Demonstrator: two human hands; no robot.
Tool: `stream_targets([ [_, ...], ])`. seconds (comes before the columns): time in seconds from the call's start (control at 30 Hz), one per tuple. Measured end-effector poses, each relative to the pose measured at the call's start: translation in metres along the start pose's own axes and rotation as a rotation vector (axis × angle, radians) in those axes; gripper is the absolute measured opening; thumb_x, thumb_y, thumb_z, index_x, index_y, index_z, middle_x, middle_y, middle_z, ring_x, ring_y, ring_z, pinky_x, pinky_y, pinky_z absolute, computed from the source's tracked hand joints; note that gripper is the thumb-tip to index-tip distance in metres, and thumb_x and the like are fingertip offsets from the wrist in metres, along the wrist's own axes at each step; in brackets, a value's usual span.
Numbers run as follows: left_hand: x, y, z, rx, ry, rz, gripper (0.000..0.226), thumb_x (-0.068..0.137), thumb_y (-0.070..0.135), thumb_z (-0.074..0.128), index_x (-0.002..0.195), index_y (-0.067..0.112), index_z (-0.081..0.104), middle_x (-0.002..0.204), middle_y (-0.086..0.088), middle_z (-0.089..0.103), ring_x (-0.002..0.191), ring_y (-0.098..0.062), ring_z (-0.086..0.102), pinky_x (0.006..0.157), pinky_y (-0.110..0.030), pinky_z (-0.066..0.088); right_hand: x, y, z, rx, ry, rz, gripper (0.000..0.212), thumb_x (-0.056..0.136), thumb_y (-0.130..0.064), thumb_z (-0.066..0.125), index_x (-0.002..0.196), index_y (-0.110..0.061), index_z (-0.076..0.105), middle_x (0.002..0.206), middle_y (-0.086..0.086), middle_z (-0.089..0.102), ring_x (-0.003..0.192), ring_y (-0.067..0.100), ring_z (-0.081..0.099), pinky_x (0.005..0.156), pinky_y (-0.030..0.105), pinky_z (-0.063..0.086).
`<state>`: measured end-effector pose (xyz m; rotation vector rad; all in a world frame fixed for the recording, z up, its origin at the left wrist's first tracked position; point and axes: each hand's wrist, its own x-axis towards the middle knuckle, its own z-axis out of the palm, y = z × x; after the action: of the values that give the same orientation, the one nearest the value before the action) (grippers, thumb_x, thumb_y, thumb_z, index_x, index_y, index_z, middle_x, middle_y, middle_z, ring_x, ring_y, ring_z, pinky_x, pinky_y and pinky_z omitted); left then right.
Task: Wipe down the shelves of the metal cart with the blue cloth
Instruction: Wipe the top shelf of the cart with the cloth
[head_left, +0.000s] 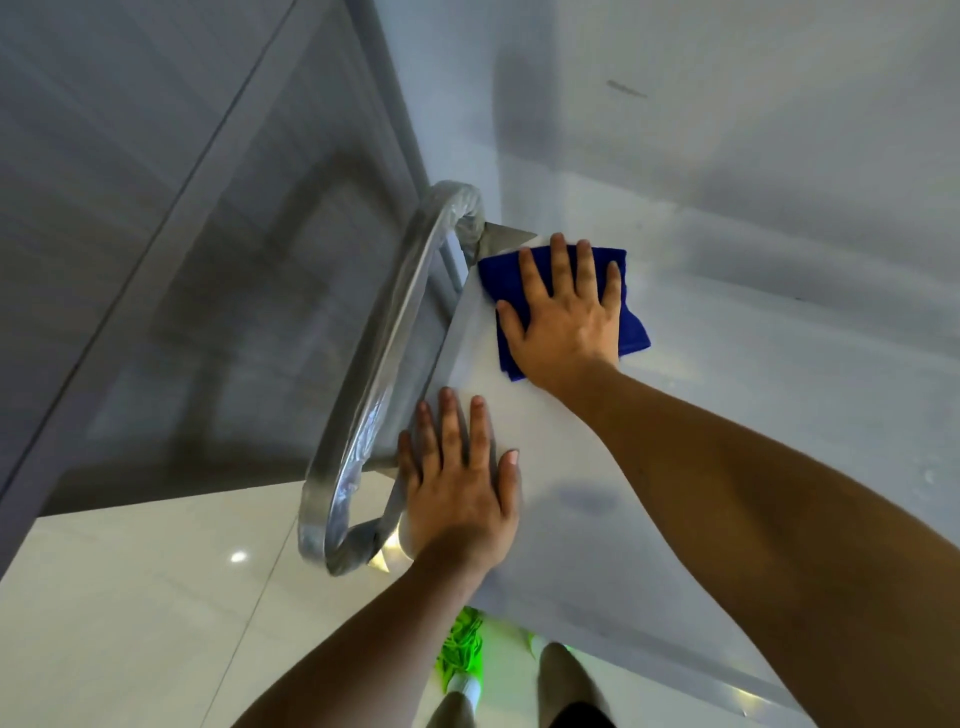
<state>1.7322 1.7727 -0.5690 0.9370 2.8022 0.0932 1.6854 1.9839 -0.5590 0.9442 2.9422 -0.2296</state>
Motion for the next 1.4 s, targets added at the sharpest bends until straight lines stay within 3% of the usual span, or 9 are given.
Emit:
stream_targets([
  [0.57,-0.001,0.003,-0.01,-0.063,-0.038,0.011,0.065,0.104,0.052,0.021,0.159,0.019,0.013,0.166,-0.014,0.002,0.152,-0.035,-0.004,0.121,-0.054,0.003,-0.108,0.007,0.009,0.051,-0.024,0.119,0.07,0.1,-0.064,0.013,0.158,-0.026,0.017,0.167,0.007,0.014,0.153,0.033,0.005,0.121,0.058,0.003],
  [0.77,0.004,-0.005,-0.018,-0.108,-0.103,0.033,0.059,0.106,0.046,0.019,0.159,0.026,0.006,0.167,-0.006,-0.006,0.152,-0.029,-0.012,0.122,-0.049,-0.004,-0.158,-0.006,0.012,0.071,-0.043,0.208,0.07,0.1,-0.063,0.013,0.159,-0.026,0.015,0.167,0.008,0.012,0.153,0.033,0.003,0.121,0.057,0.0],
  [0.9,0.01,-0.004,-0.031,-0.076,-0.227,0.021,0.063,0.104,0.046,0.021,0.159,0.026,-0.003,0.165,-0.006,-0.018,0.151,-0.029,-0.018,0.122,-0.048,-0.006,-0.199,-0.017,0.014,0.093,-0.068,0.256,0.07,0.1,-0.063,0.016,0.159,-0.025,0.015,0.167,0.008,0.009,0.153,0.032,0.001,0.121,0.056,-0.003],
  [1.13,0.012,0.014,-0.049,-0.01,-0.268,-0.021,0.066,0.102,0.039,0.027,0.159,0.02,0.001,0.166,-0.013,-0.01,0.152,-0.034,-0.01,0.123,-0.05,0.003,-0.267,-0.03,0.014,0.119,-0.101,0.32,0.071,0.099,-0.063,0.013,0.159,-0.026,0.014,0.167,0.007,0.008,0.153,0.031,0.0,0.121,0.055,-0.004],
  [1.4,-0.007,0.058,-0.04,-0.074,-0.265,0.226,0.06,0.105,0.039,0.029,0.158,0.019,0.013,0.167,-0.01,0.004,0.153,-0.03,0.0,0.123,-0.047,0.008,-0.296,-0.011,0.014,0.155,-0.031,0.355,0.069,0.098,-0.062,0.028,0.154,-0.023,0.034,0.163,0.004,0.027,0.152,0.028,0.016,0.122,0.053,0.006],
])
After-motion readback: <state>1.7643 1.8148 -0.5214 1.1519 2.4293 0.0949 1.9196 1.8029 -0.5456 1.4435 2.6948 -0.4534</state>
